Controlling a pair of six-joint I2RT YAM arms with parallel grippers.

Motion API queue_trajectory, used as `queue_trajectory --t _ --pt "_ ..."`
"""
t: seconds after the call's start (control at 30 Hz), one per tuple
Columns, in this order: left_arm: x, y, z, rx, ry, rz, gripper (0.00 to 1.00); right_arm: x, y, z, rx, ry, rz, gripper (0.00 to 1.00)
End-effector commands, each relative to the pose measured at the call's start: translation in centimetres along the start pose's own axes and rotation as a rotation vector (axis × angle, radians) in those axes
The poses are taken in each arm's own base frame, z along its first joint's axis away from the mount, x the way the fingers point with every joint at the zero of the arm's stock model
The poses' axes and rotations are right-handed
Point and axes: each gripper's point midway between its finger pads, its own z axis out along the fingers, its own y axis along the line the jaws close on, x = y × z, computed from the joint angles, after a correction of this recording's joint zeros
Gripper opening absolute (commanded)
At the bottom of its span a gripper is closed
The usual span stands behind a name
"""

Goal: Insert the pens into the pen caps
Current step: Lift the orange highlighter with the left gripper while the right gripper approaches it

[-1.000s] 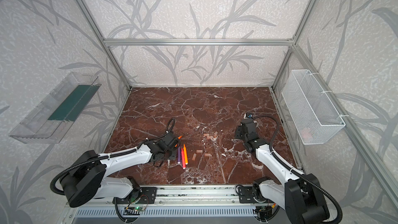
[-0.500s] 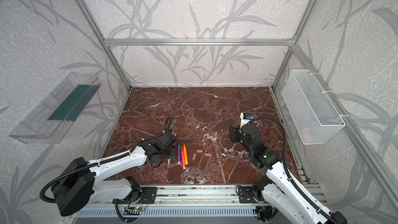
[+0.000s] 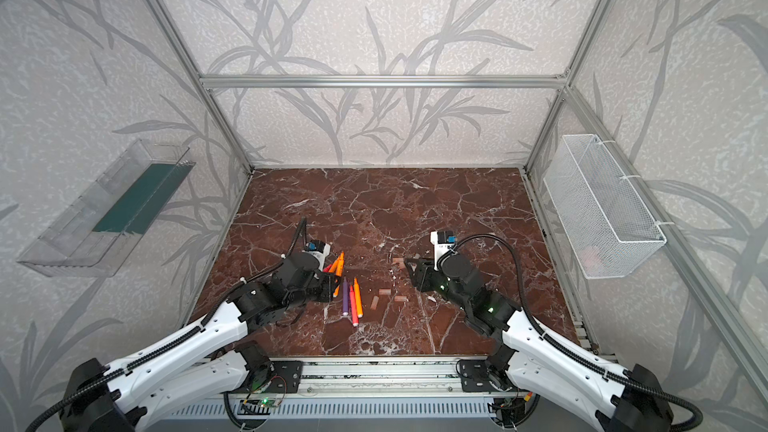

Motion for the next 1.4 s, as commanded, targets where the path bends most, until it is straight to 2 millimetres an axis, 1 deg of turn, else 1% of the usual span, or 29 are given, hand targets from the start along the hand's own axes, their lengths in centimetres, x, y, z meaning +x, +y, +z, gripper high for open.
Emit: queue_trajectory --t 0.0,0.13,0.27,0.43,0.6,0.7,0.83,0.87,1.03,1.23,1.37 --pt "-0.7 -3.5 -0.7 0.19 -0.029 0.025 0.09 -0.8 4.1 0.5 -0.151 -0.061 0.062 0.5" --pt "-0.8 -4.9 -1.0 0.281 -0.044 0.029 0.09 0.3 6.5 1.4 -0.196 -0.037 0.051 0.5" --pt "-0.7 -5.5 -1.0 0.317 -0.047 0.034 0.09 1.0 8.2 2.4 -0.237 -0.031 0.043 0.5" --pt "-0.4 -6.5 -0.9 0.364 -0.032 0.044 0.08 1.5 9.1 4.3 -0.255 -0.004 0.069 0.51" --pt "-0.3 -6.9 -1.0 0.384 -0.036 0.052 0.08 2.3 10.0 6.6 -0.263 0.041 0.086 0.51" --pt "-0.2 -7.1 -1.2 0.393 -0.036 0.056 0.08 2.7 10.5 7.9 -0.27 0.06 0.094 0.5" --pt "-0.1 -7.1 -1.4 0.396 -0.035 0.061 0.08 2.9 10.8 8.9 -0.266 0.071 0.098 0.47" --pt "-0.1 -7.1 -1.4 0.395 -0.037 0.062 0.08 2.9 10.8 9.0 -0.263 0.069 0.102 0.46" --pt "-0.2 -7.0 -1.5 0.389 -0.042 0.065 0.08 2.9 10.5 9.0 -0.253 0.061 0.116 0.34" --pt "-0.2 -6.9 -1.4 0.388 -0.048 0.064 0.08 3.4 10.3 9.6 -0.251 0.079 0.143 0.2" --pt "-0.3 -6.7 -1.2 0.375 -0.056 0.065 0.23 3.5 10.1 9.8 -0.244 0.077 0.175 0.1"
